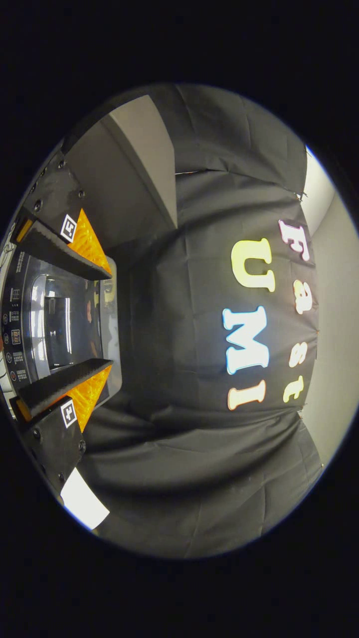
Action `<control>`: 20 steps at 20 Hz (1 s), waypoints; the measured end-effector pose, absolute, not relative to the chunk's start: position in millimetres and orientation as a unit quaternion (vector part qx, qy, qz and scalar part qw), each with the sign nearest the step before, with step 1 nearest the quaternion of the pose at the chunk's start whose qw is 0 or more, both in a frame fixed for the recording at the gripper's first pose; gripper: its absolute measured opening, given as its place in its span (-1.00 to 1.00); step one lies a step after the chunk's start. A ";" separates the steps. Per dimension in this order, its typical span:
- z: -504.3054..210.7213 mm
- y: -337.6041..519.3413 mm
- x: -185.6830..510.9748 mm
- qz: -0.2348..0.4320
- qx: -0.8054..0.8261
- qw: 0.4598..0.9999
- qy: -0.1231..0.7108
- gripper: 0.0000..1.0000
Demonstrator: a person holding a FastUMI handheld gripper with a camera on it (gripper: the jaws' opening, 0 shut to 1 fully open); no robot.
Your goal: Put the clothes into the washing machine and then close the washing machine lid.
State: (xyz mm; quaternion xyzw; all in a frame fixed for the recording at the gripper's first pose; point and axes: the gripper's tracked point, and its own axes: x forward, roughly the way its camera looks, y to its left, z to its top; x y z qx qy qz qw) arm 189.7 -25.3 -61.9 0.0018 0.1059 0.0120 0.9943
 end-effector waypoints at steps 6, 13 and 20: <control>-2.7 -14.4 133.3 0.000 -0.010 0.998 0.054 0.96; 40.0 -9.9 64.8 -0.004 -0.004 1.000 0.003 0.96; 46.1 -18.1 9.4 -0.002 0.005 1.000 -0.014 0.96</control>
